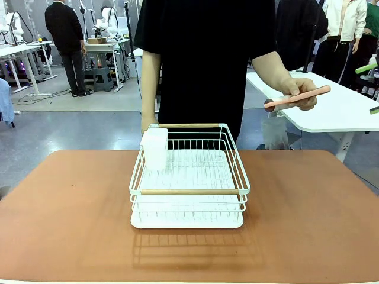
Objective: Clean the table.
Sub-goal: Pick up the Lint Roller when the human hands it over.
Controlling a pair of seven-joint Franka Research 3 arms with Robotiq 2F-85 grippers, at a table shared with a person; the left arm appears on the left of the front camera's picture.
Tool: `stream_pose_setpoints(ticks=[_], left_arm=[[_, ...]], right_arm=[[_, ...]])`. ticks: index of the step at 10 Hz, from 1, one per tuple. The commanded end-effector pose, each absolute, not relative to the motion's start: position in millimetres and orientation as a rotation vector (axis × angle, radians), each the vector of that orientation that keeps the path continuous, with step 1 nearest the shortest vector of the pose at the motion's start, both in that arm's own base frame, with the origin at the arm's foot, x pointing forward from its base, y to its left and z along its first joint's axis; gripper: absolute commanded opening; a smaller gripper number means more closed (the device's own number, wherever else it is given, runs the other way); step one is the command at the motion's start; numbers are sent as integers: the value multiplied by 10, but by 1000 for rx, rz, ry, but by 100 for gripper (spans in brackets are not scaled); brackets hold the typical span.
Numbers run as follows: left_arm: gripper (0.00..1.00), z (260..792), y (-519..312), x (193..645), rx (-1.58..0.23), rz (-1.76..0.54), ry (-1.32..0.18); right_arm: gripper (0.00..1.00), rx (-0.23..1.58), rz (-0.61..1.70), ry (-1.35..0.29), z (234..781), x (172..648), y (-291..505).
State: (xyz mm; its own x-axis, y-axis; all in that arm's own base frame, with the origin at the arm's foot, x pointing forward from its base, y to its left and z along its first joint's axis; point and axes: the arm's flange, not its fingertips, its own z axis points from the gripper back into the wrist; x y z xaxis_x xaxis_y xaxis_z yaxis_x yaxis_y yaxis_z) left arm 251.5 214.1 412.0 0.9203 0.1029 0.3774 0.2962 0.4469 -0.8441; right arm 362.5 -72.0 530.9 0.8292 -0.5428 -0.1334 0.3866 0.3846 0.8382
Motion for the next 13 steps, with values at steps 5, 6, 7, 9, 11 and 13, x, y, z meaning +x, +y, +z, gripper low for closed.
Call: stream_pose_setpoints(ticks=[5,6,7,9,11,13], left_arm=[[100,4124,2142,2480,-1122,-145,-429],[100,4124,2142,2480,-1122,-145,-429],[100,4124,2142,2480,-1122,-145,-429],[100,4124,2142,2480,-1122,-145,-429],[100,4124,2142,2480,-1122,-145,-429],[100,4124,2142,2480,-1122,-145,-429]], right_arm=[[100,1002,-636,-166,5364,3647,-621],[100,1002,-636,-166,5364,3647,-621],[100,1002,-650,-168,5380,3657,-608],[100,952,-763,-165,5542,3729,-429],[100,895,-832,-143,5549,3858,-274],[100,841,-844,-166,5514,3960,-145]])
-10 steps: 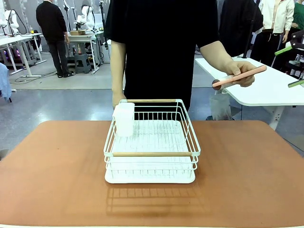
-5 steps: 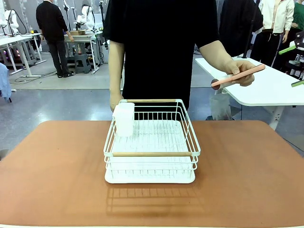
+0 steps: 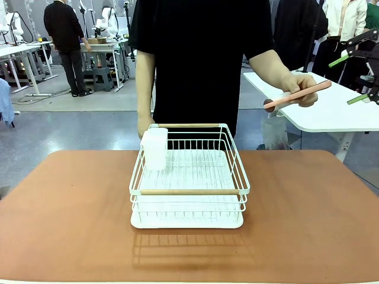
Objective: Clean the table.
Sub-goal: Pick up the Lint Roller when the human hands it over.
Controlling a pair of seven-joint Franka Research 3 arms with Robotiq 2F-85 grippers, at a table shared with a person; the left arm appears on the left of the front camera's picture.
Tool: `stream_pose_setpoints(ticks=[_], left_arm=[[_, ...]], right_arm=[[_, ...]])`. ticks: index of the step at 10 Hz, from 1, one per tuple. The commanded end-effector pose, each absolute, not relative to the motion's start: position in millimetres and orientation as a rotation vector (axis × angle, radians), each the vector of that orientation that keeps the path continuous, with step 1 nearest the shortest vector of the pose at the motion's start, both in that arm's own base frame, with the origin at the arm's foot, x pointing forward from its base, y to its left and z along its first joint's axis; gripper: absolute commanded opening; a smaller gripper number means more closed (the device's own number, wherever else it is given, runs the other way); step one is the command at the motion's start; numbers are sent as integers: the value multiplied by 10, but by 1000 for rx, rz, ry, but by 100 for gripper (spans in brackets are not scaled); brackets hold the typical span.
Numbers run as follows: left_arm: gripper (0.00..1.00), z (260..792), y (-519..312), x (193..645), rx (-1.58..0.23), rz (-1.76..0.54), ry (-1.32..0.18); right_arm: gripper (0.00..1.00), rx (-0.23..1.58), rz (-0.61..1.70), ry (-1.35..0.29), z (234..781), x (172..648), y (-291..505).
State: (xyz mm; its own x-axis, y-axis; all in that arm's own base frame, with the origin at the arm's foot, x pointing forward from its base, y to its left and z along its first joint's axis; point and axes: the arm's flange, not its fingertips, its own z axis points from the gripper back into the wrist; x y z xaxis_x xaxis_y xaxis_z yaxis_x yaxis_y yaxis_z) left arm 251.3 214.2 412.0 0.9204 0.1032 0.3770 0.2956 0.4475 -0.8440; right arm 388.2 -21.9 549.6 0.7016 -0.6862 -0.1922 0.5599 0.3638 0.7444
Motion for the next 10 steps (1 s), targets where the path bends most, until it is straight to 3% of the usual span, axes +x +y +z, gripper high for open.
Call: stream_pose_setpoints(ticks=[1,10], left_arm=[[100,4124,2142,2480,-1122,-145,-429],[100,4124,2142,2480,-1122,-145,-429]], right_arm=[[100,822,-849,-171,5473,4042,-95],[100,886,-917,-321,5389,4368,53]])
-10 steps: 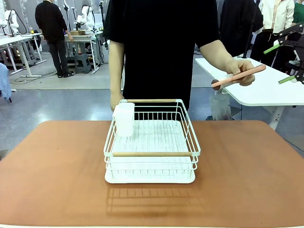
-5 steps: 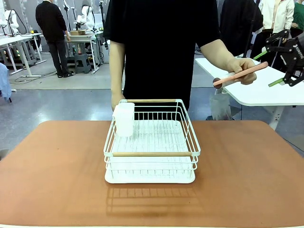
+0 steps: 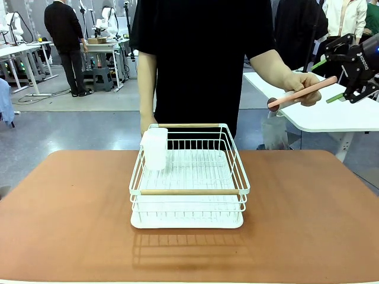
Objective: Clean the table.
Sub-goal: Pick up the Lint Roller when the human hands it over.
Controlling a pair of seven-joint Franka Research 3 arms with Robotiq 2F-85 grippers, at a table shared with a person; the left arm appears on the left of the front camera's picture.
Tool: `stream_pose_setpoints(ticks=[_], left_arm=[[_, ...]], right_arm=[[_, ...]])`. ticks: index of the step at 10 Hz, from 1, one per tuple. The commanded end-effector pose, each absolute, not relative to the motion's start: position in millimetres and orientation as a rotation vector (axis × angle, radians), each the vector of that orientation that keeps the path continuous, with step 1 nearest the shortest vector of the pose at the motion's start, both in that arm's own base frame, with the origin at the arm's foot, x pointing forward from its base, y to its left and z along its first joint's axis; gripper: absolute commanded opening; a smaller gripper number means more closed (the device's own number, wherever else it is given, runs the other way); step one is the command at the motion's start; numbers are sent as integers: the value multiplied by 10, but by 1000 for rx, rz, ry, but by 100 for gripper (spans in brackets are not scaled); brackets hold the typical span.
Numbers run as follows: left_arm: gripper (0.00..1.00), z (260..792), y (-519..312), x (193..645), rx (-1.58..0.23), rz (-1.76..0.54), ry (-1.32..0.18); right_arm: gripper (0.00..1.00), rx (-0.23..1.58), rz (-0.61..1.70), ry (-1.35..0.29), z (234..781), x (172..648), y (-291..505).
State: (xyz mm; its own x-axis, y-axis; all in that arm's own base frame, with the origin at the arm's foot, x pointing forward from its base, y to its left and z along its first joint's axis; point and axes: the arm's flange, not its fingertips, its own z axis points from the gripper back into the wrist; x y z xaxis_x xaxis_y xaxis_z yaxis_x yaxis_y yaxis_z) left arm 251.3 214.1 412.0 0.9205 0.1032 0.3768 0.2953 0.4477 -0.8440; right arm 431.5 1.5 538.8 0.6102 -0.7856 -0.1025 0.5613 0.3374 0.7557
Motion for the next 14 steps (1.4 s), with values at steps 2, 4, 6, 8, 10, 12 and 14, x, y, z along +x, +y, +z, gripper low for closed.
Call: stream_pose_setpoints(ticks=[2,4,6,8,10,12,14], left_arm=[[100,4124,2142,2480,-1122,-145,-429],[100,4124,2142,2480,-1122,-145,-429],[100,4124,2142,2480,-1122,-145,-429],[100,4124,2142,2480,-1122,-145,-429],[100,4124,2142,2480,-1122,-145,-429],[100,4124,2142,2480,-1122,-145,-429],[100,4124,2142,2480,-1122,-145,-429]], right_arm=[[92,906,-915,-331,5415,4406,37],[32,905,-910,-328,5385,4432,30],[0,912,-916,-327,5390,4434,22],[0,909,-919,-330,5394,4446,-10],[0,907,-918,-327,5378,4458,-9],[0,917,-916,-309,5383,4446,-4],[0,940,-946,-302,5365,4384,-85]])
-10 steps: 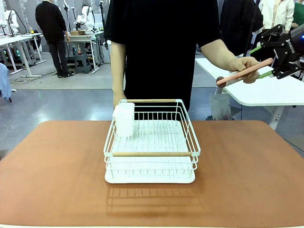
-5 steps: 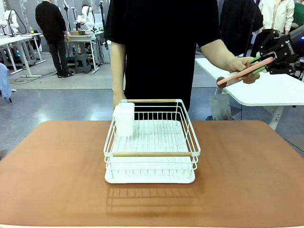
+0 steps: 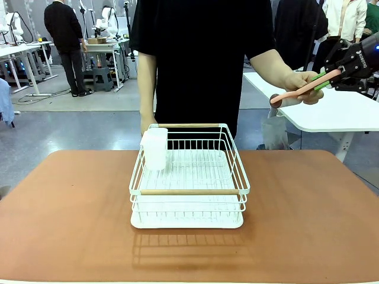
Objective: Clean the table.
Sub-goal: Pick up the Lint Roller when the human hands it over, then clean the table with the Lint Roller when the human lifts the Dish drying rack.
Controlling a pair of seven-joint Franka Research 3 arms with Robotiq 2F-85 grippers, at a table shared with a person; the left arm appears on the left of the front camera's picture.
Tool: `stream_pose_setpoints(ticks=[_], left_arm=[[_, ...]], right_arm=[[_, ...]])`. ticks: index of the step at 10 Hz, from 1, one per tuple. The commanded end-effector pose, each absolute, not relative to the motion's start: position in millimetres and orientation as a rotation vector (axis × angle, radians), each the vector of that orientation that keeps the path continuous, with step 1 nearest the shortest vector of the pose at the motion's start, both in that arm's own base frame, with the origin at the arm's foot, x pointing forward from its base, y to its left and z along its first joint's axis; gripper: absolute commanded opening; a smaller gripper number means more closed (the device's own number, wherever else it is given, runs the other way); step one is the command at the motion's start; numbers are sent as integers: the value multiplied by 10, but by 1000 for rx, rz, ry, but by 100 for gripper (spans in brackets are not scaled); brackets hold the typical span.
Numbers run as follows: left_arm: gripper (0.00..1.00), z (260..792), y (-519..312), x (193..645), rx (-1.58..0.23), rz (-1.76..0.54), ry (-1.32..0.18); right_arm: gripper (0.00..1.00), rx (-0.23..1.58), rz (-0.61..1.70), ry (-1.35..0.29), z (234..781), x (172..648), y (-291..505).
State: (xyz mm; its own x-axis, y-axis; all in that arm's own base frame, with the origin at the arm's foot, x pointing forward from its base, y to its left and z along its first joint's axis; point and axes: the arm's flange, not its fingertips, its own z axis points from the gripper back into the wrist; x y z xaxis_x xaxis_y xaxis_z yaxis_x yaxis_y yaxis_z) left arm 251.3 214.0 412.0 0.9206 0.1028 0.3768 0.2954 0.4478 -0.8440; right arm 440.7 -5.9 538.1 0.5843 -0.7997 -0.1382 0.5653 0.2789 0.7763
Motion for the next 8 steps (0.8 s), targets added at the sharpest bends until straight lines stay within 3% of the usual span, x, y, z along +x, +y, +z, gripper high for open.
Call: stream_pose_setpoints(ticks=[1,8], left_arm=[[100,4124,2142,2480,-1122,-145,-429],[100,4124,2142,2480,-1122,-145,-429]], right_arm=[[0,888,-927,-306,5384,4409,-34],[0,888,-927,-306,5384,4409,-34]])
